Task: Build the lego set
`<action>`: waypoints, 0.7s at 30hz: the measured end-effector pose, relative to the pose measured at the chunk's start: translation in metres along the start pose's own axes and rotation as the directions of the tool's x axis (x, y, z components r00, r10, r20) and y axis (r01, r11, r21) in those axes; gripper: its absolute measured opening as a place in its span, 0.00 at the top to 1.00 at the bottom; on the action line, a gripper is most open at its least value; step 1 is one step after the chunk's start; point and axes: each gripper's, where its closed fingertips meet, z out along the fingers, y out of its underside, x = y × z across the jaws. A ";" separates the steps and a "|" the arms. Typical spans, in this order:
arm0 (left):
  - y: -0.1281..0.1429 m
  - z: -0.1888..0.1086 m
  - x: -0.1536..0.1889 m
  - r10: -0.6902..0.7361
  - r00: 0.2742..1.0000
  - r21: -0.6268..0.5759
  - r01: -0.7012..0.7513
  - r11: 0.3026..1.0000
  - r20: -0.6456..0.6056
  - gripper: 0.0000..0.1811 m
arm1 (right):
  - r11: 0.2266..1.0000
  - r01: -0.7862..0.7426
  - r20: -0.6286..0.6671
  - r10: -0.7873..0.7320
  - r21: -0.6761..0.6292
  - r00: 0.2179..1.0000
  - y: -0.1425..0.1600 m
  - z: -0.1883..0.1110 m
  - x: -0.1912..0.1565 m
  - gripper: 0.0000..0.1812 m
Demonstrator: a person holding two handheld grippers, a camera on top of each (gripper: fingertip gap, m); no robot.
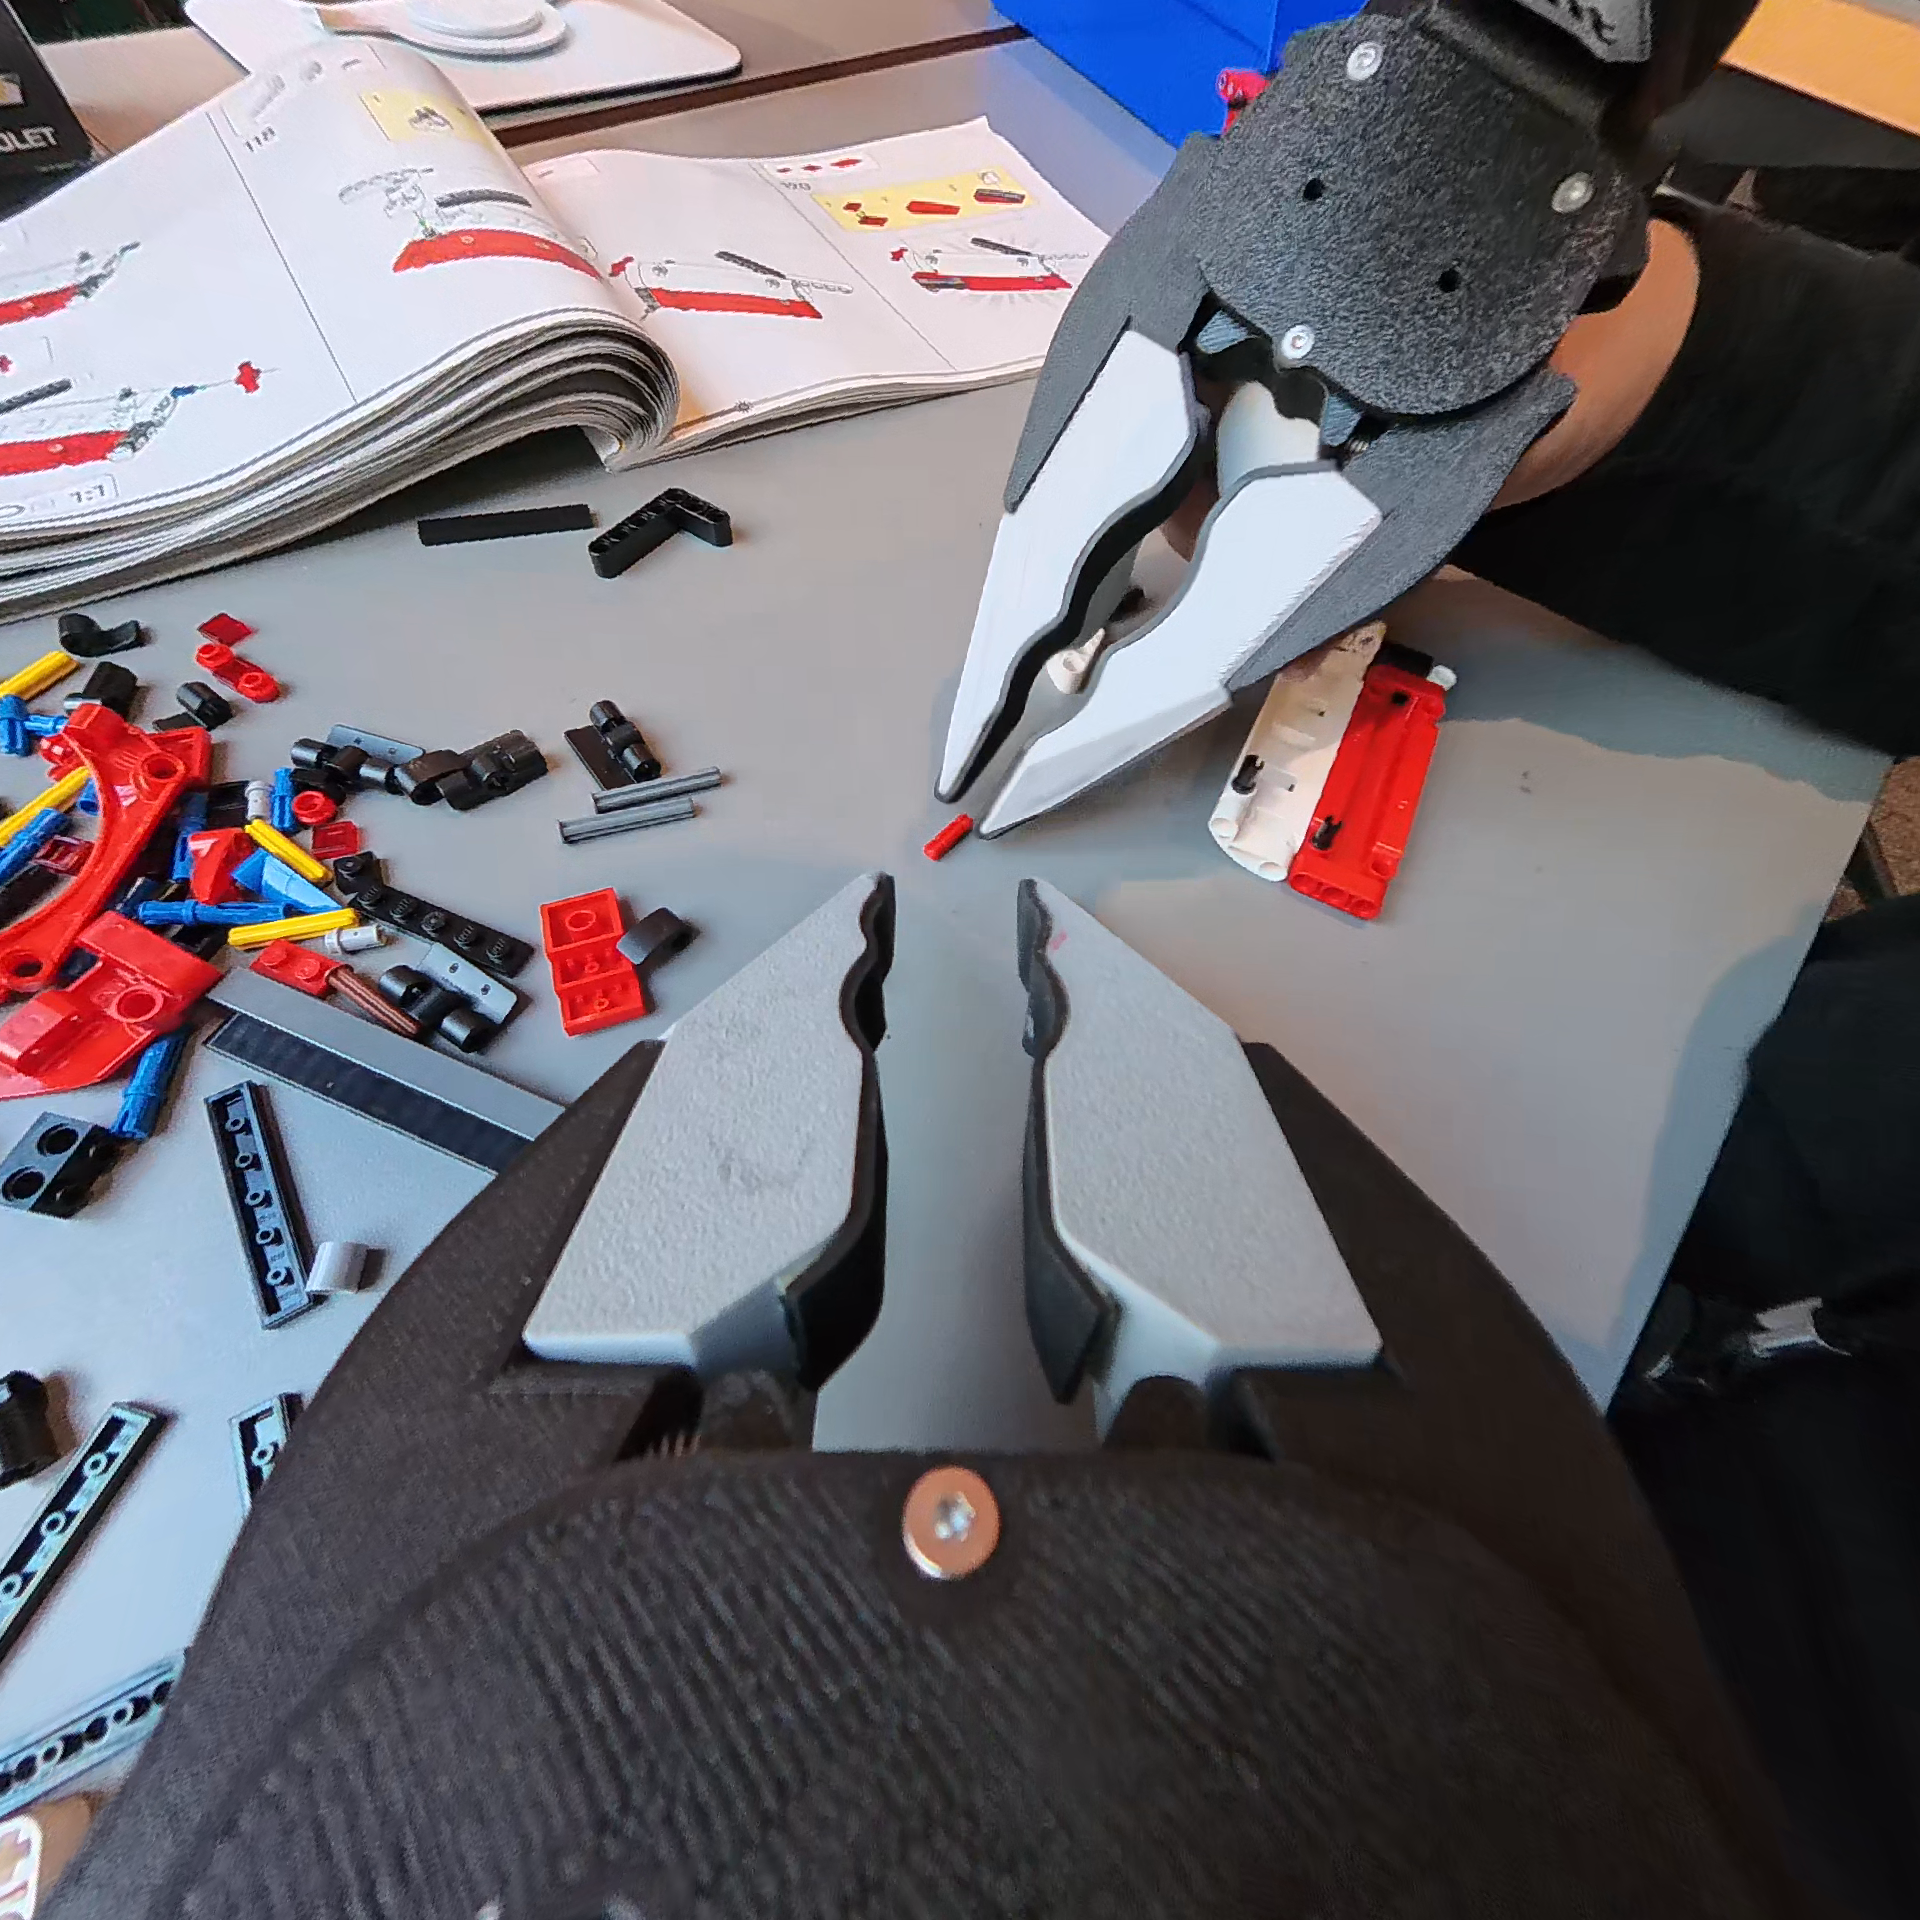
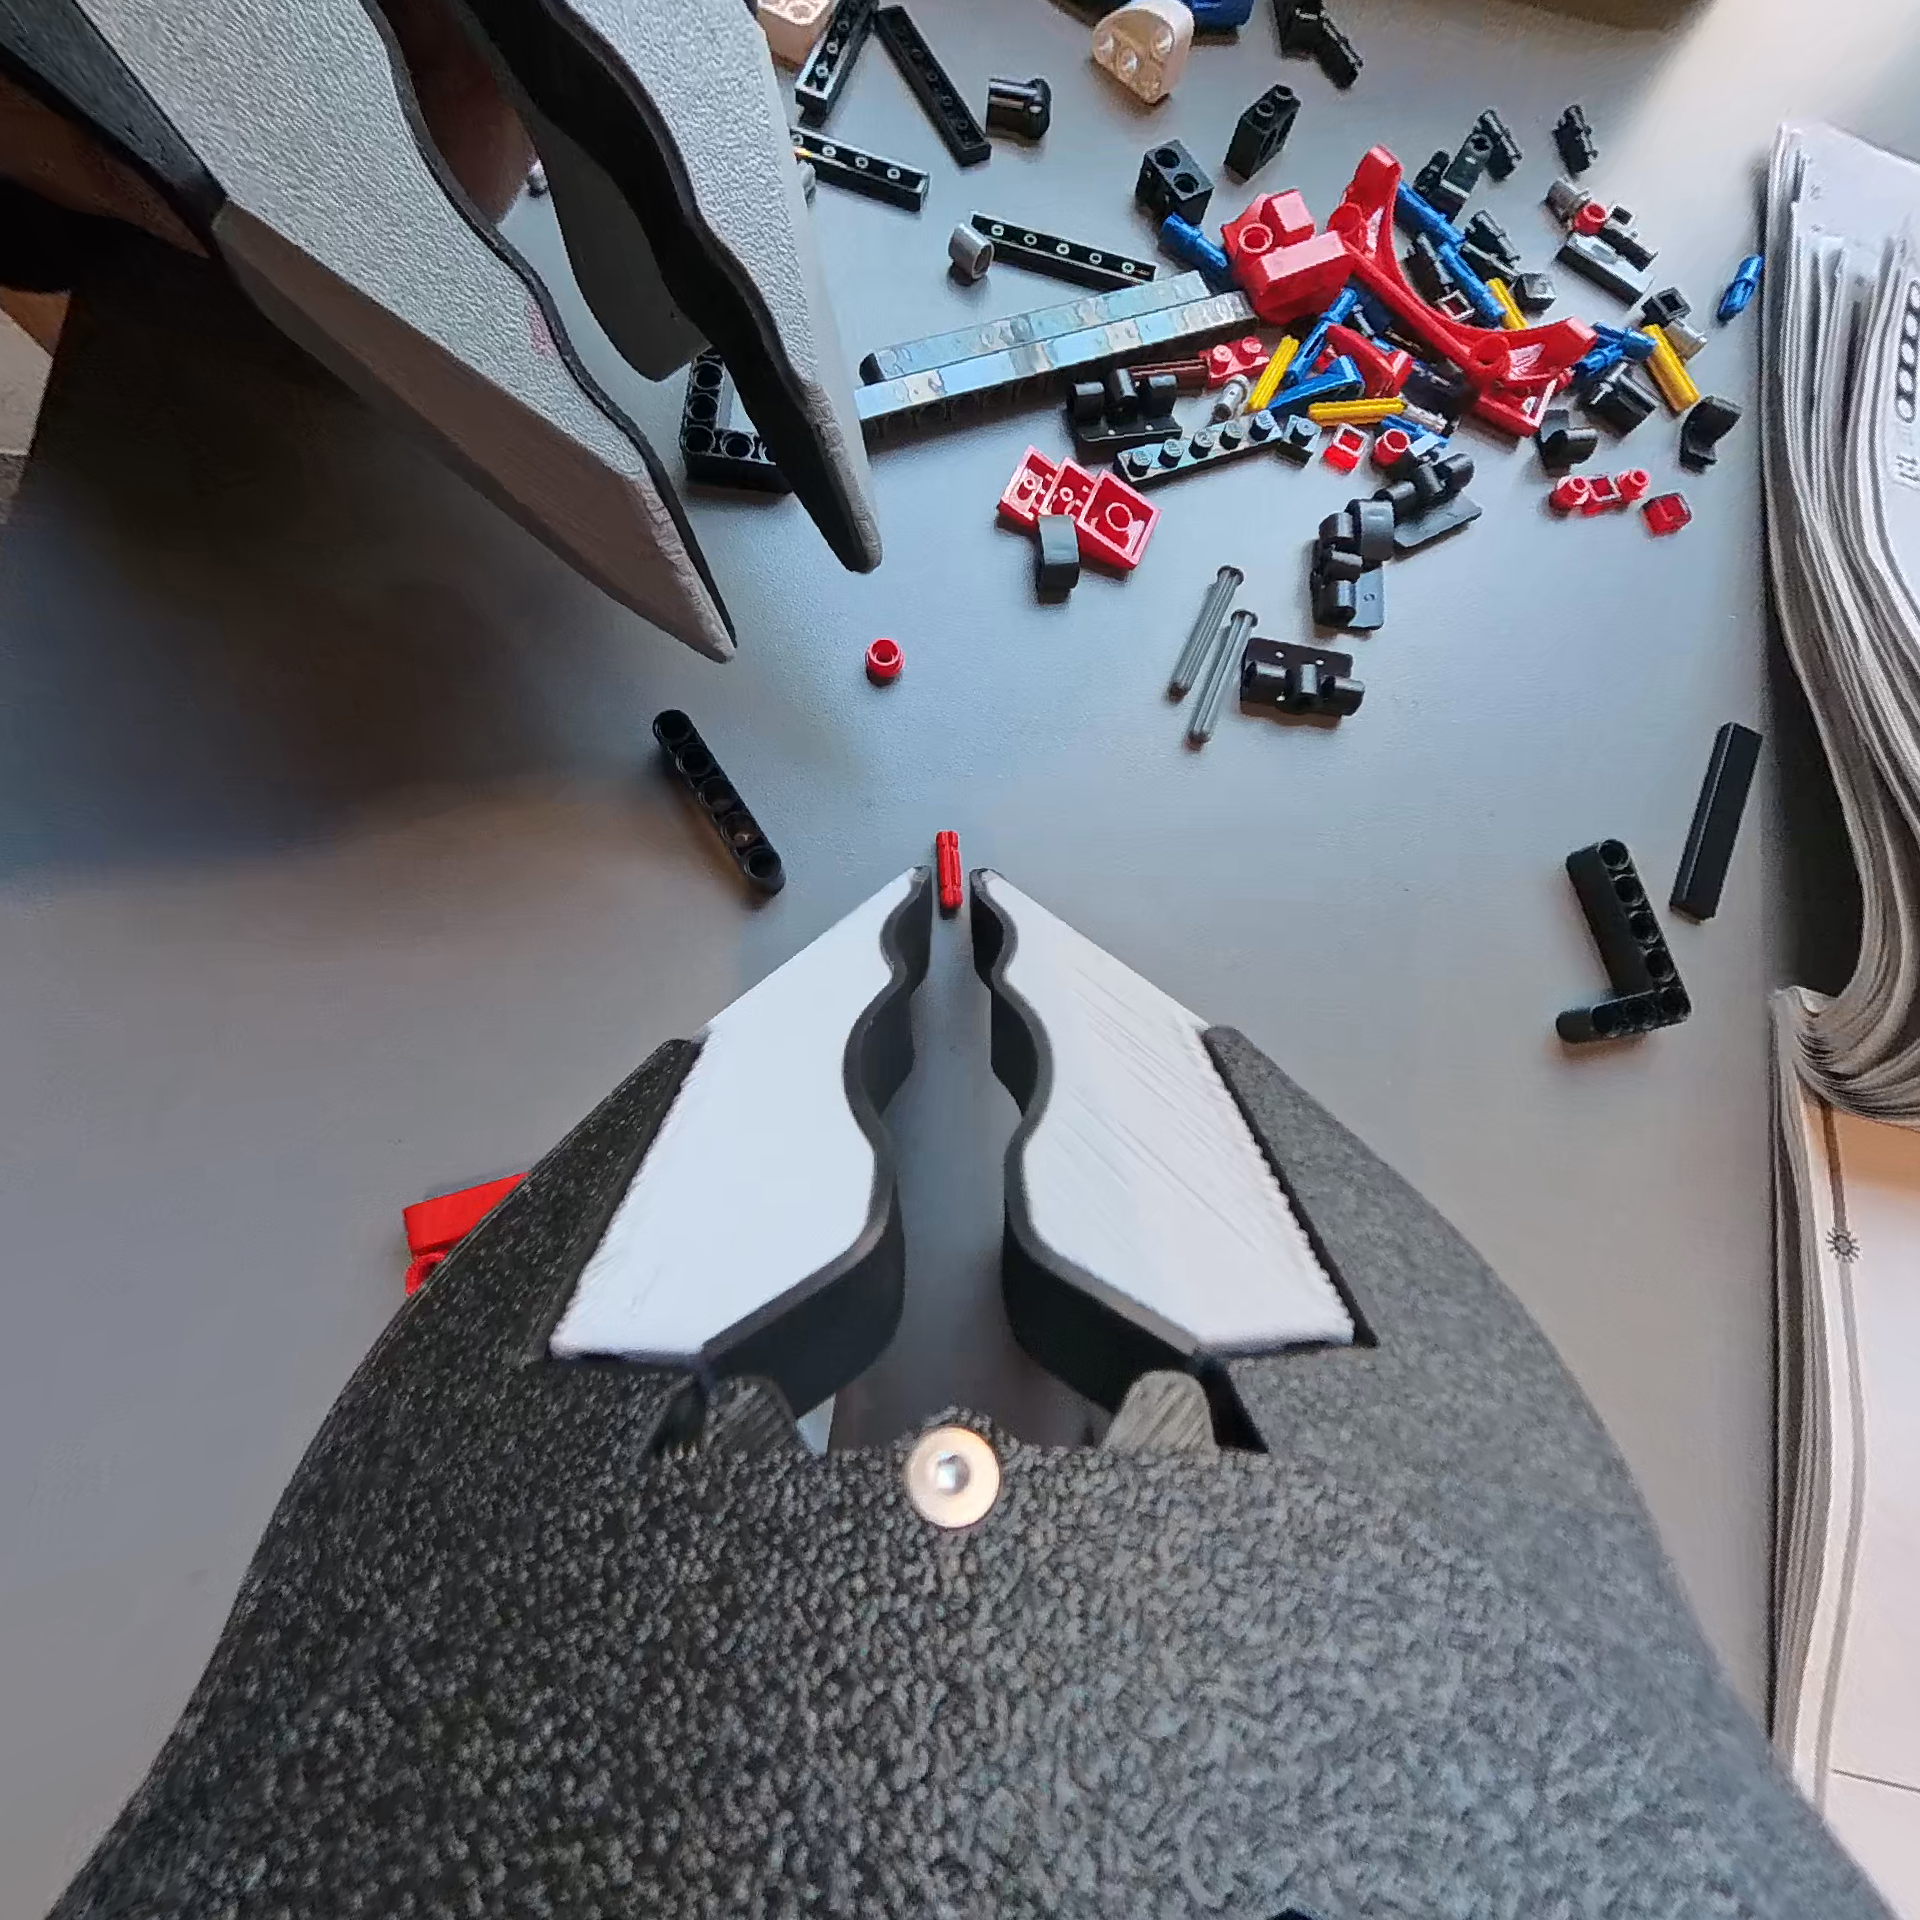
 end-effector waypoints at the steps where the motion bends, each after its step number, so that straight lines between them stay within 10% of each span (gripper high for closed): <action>1: 0.000 0.000 0.000 -0.002 1.000 0.001 0.002 1.000 -0.001 0.89 | 1.000 -0.008 0.006 0.008 0.009 1.000 -0.001 -0.001 0.000 0.96; 21: 0.008 0.002 0.012 0.034 0.998 -0.048 -0.037 0.998 -0.058 0.84 | 0.944 -0.222 -0.127 0.258 0.245 0.958 -0.003 -0.090 0.027 0.91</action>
